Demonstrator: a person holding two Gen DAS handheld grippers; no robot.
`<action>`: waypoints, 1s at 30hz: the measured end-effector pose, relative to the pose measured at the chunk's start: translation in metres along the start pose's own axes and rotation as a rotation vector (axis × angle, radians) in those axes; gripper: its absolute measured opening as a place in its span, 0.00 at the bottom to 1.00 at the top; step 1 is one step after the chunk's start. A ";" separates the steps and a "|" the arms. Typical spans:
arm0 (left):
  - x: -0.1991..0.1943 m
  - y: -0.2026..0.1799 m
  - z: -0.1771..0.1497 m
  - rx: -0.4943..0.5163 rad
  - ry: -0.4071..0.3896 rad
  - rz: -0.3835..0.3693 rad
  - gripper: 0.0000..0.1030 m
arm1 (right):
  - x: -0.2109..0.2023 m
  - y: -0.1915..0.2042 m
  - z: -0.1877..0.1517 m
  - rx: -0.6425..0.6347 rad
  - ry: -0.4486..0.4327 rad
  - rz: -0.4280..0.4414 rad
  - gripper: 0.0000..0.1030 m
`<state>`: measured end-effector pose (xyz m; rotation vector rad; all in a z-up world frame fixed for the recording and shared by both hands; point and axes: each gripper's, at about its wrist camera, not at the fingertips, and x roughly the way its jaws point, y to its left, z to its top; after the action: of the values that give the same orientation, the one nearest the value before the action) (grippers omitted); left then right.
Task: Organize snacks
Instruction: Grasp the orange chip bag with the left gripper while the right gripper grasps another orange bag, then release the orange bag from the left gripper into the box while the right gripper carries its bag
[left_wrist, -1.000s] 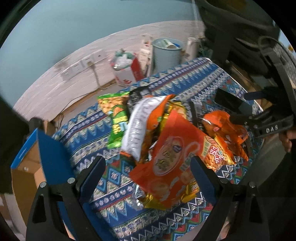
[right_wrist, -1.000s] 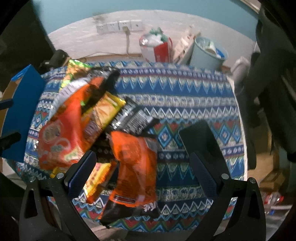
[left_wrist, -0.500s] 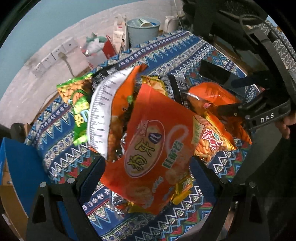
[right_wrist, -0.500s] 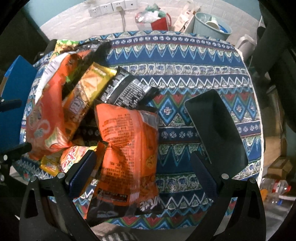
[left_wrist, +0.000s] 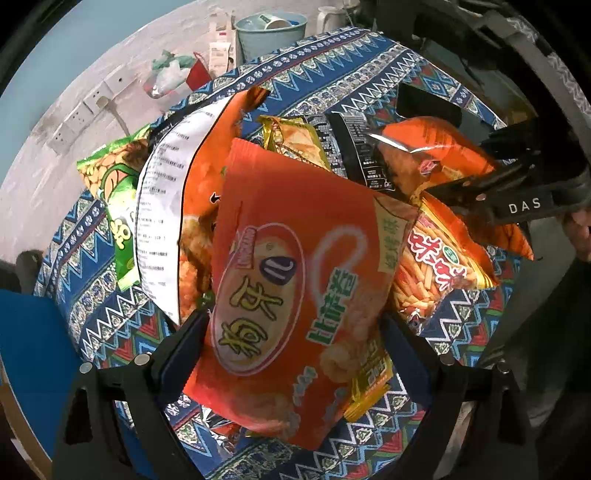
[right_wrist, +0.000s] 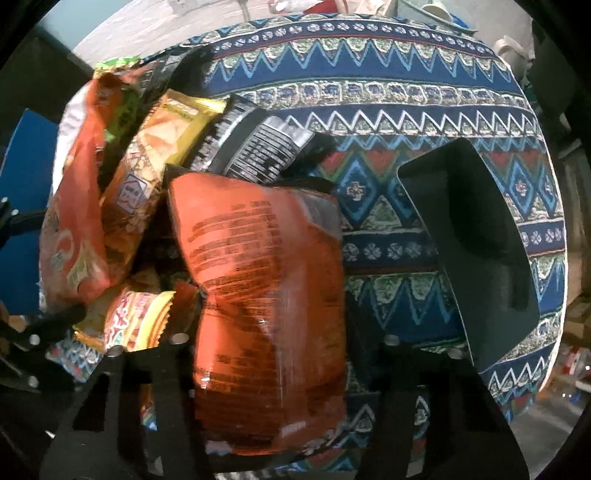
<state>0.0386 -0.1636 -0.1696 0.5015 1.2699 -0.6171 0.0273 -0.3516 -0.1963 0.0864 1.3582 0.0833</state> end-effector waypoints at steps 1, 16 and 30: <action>0.001 0.002 0.000 -0.011 0.002 -0.006 0.90 | -0.001 0.000 0.001 -0.005 -0.008 -0.014 0.50; -0.031 0.023 -0.015 -0.126 -0.091 -0.071 0.44 | -0.055 0.012 0.009 -0.014 -0.138 -0.045 0.50; -0.094 0.050 -0.038 -0.247 -0.224 -0.034 0.43 | -0.108 0.052 0.020 -0.078 -0.274 -0.028 0.50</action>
<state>0.0281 -0.0877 -0.0868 0.2001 1.1234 -0.5203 0.0236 -0.3122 -0.0810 0.0126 1.0806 0.0973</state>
